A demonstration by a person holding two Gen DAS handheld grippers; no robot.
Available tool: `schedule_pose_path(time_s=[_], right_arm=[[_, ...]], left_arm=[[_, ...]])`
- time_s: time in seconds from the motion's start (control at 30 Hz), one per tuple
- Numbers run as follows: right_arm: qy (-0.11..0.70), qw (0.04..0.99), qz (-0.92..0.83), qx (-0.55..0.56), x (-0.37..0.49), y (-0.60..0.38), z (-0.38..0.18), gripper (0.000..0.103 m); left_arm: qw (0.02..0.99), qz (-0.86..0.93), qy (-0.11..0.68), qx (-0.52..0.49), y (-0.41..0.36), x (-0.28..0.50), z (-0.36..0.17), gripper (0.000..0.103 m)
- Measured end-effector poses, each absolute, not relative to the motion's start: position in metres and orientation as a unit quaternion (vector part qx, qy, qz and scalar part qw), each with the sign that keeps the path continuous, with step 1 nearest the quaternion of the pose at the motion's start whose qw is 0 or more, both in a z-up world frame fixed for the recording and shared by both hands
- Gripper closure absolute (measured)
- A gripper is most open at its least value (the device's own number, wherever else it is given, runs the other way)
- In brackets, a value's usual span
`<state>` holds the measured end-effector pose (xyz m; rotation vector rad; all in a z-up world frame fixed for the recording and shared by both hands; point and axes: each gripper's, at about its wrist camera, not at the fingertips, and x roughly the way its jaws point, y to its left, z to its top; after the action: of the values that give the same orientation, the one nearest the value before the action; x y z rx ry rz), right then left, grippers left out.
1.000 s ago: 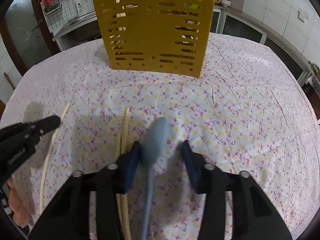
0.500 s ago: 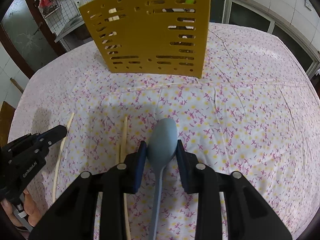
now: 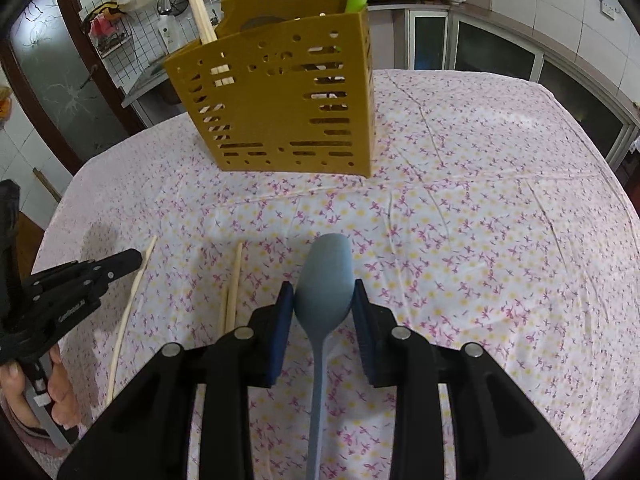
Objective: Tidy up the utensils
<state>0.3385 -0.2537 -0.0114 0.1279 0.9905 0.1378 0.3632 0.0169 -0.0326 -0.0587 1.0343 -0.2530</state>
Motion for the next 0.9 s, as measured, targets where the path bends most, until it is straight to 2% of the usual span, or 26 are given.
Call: schedule_pose_path(time_s=[0.4, 0.63, 0.9], right_arm=[[0.476, 0.873, 0.07, 0.073, 0.343, -0.259, -0.022, 0.073], [0.477, 0.873, 0.065, 0.078, 0.344, -0.261, -0.025, 0.073], [0.468, 0.877, 0.061, 0.086, 0.339, -0.269, -0.023, 0.073]], left_arm=[[0.856, -0.097, 0.507, 0.003, 0.009, 0.37, -0.037, 0.103], [0.849, -0.093, 0.519, 0.036, -0.006, 0.378, -0.043, 0.095], [0.846, -0.095, 0.524, 0.021, -0.004, 0.387, -0.038, 0.098]])
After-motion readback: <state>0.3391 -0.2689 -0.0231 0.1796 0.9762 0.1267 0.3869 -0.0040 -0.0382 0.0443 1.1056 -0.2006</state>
